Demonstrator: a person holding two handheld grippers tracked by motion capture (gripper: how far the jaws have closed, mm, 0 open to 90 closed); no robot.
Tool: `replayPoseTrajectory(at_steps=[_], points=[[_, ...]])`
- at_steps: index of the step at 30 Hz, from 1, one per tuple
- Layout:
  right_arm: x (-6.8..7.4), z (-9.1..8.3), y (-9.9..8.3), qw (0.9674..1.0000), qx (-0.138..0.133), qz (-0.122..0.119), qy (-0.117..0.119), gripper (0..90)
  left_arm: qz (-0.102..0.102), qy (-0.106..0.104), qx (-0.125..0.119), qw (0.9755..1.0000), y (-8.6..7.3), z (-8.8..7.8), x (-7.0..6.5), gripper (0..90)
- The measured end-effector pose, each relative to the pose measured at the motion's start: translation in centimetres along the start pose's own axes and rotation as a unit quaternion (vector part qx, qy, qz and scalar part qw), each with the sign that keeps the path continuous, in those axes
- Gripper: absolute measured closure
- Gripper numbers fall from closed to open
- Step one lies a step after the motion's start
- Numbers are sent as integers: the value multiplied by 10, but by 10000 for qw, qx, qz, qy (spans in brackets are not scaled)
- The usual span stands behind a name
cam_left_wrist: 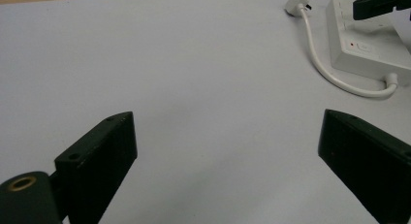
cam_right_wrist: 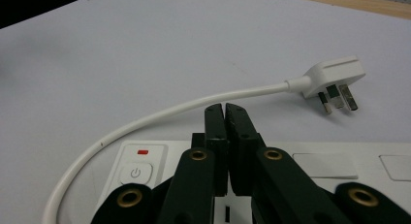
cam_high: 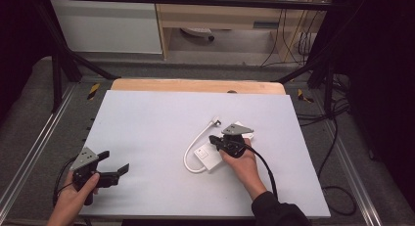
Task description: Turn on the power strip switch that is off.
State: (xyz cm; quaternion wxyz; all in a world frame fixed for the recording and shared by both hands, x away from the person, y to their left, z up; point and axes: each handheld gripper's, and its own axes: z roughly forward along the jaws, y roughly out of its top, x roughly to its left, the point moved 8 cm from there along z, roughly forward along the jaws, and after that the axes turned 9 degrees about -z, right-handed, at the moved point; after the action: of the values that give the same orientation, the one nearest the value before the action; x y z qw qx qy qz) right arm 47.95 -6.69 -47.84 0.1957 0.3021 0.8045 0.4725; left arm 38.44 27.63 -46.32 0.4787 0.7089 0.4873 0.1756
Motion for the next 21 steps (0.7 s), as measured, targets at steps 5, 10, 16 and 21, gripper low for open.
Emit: replayPoseTrajectory(at_steps=[5, 10, 16, 21], points=[[-1, -3, 4, 9999, -105, 7, -12, 882, 7, 0, -11, 10000, 0, -1, 0, 70], [-3, -6, 7, 9998, -179, 3, -36, 865, 8, -9, -16, 10000, 0, -1, 0, 70], [-8, -10, 9, 9996, -228, 68, -141, 834, 16, -24, -21, 10000, 0, -1, -1, 70], [-11, -14, 12, 9993, -299, 99, -186, 789, 22, -28, -11, 10000, 0, -1, -1, 70]])
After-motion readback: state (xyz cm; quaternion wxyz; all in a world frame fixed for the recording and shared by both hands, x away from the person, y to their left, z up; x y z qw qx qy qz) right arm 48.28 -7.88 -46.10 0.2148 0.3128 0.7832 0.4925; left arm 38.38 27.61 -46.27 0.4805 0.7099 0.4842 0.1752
